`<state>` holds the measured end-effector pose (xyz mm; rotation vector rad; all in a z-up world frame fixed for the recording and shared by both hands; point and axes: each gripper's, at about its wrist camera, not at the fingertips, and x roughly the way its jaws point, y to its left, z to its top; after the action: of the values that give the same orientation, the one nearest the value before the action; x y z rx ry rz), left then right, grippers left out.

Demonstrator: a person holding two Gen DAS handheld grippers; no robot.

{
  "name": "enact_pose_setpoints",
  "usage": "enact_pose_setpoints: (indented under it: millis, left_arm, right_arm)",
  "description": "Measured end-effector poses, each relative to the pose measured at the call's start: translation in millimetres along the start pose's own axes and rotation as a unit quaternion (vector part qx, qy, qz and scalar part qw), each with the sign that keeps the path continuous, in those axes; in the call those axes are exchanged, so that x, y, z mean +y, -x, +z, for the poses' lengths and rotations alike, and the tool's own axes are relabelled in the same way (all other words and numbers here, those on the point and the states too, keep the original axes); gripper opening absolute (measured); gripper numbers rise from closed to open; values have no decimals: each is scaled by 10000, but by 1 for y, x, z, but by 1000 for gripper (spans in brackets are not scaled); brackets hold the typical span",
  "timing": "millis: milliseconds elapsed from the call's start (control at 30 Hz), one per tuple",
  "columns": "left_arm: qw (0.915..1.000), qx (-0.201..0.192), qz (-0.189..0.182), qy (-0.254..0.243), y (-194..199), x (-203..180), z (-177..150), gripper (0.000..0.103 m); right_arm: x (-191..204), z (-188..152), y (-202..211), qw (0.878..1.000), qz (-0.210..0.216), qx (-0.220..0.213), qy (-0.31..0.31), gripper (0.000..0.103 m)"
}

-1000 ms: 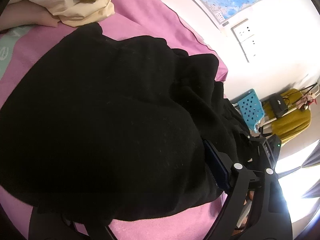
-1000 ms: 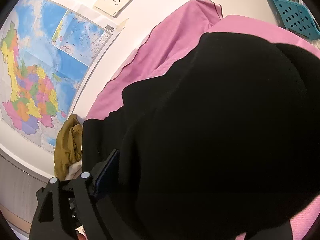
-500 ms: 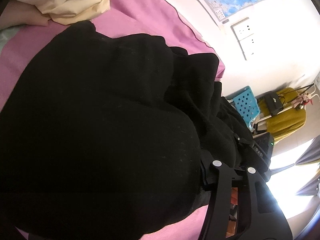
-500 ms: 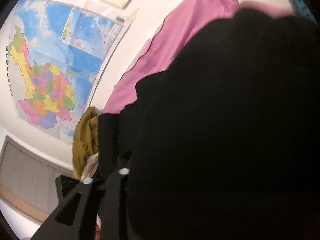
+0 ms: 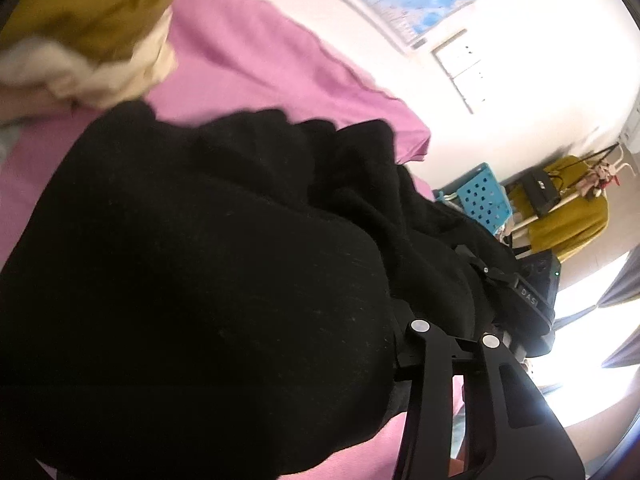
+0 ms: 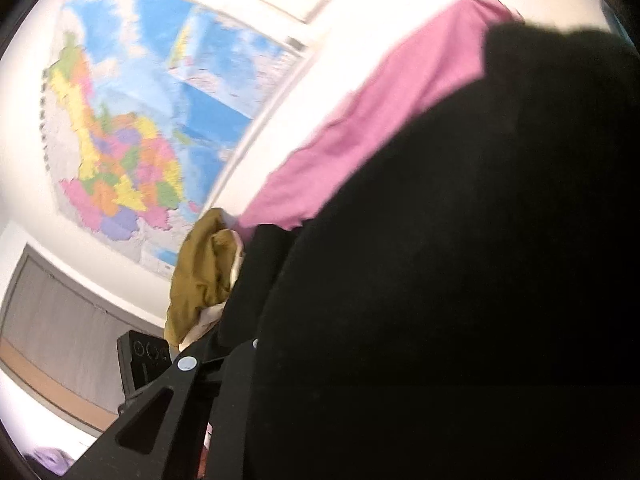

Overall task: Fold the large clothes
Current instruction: 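Grasp the folded coat with both grippers and lift it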

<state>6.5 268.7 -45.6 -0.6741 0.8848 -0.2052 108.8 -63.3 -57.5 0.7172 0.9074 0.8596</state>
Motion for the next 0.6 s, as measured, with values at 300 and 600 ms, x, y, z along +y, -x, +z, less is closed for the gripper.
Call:
enact_pose_setpoints:
  millis: [300, 600]
  left_arm:
    - [9976, -300, -280, -554, 38, -39, 22, 44]
    - [9905, -855, -315, -1034, 101, -75, 66, 44]
  right_arm:
    - [65, 20, 25, 9959, 299, -279, 810, 17]
    - [151, 57, 28, 9830, 651, -536, 1634, 17]
